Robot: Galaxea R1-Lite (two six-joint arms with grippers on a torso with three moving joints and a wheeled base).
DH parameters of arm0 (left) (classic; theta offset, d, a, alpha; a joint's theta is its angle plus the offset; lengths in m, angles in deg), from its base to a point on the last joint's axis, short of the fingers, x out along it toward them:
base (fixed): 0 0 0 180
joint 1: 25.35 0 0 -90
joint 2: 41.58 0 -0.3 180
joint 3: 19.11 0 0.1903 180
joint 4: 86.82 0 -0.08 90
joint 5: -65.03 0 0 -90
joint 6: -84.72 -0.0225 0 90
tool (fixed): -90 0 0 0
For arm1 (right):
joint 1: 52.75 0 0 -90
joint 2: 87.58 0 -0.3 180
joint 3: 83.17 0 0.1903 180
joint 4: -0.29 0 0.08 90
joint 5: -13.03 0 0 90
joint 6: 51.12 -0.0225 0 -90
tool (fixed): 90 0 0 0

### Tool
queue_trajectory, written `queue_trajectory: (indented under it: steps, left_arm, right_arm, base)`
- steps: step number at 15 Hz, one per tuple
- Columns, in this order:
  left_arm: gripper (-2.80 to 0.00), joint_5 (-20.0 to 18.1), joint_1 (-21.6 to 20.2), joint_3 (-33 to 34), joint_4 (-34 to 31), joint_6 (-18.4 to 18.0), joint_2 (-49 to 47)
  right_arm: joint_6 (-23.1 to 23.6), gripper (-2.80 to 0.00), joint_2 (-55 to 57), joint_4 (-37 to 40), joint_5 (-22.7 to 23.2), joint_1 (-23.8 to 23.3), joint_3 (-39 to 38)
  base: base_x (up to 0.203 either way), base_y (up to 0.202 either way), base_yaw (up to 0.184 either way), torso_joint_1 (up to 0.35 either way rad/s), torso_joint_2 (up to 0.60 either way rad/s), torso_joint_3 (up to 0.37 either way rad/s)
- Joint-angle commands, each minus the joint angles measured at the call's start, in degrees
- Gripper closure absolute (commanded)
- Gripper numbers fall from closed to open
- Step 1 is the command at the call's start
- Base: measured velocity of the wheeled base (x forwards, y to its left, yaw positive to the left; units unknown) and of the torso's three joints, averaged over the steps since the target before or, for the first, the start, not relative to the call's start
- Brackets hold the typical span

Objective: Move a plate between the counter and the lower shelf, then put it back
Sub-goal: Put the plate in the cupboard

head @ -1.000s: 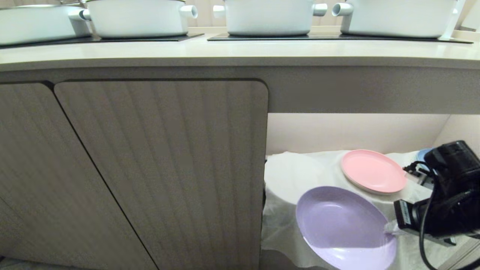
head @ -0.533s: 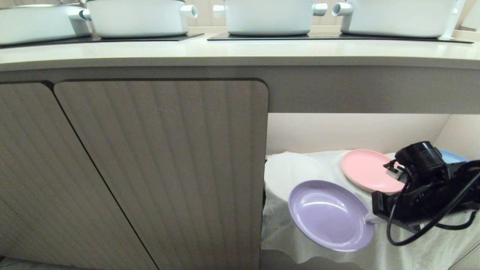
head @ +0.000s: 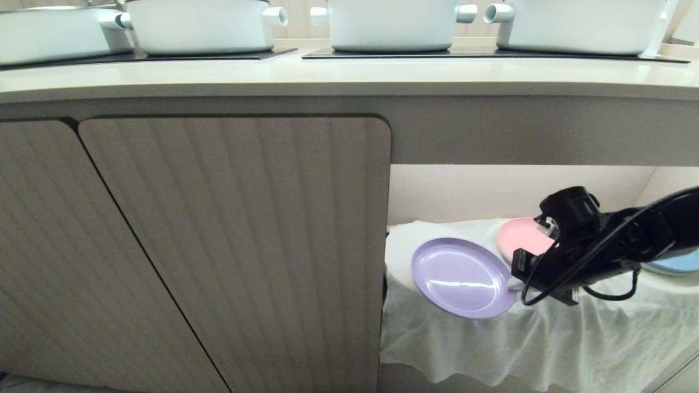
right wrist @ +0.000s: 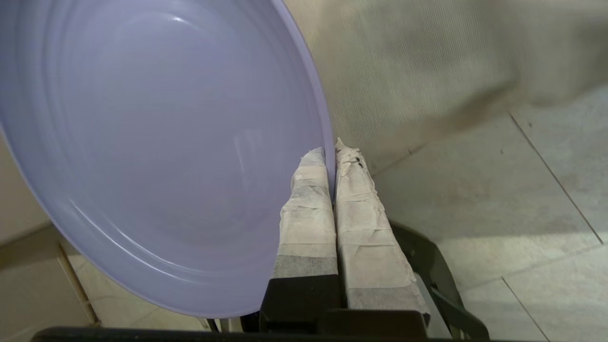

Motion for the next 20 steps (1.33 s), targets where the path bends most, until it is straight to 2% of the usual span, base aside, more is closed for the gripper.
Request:
queue_trajectory:
  steps: [1, 10, 20]
  left_arm:
    - [0.00, 0.05, 0.02, 0.00, 0.01, 0.03, -0.04]
    - [0.00, 0.05, 0.02, 0.00, 0.01, 0.03, -0.04]
    - [0.00, 0.05, 0.00, 0.00, 0.01, 0.03, -0.04]
  right_arm:
    - [-1.12, 0.00, 5.49, 0.16, -0.28, 0.12, 4.99]
    - [-6.35, 0.00, 15.37, 0.54, -0.37, 2.74, 18.11]
    - [-6.36, 0.00, 17.09, 0.63, -1.60, 2.85, 19.24]
  base:
    - [0.000, 0.000, 0.000, 0.000, 0.00, 0.000]
    - [0.000, 0.000, 0.000, 0.000, 0.00, 0.000]
    - [0.000, 0.000, 0.000, 0.000, 0.00, 0.000]
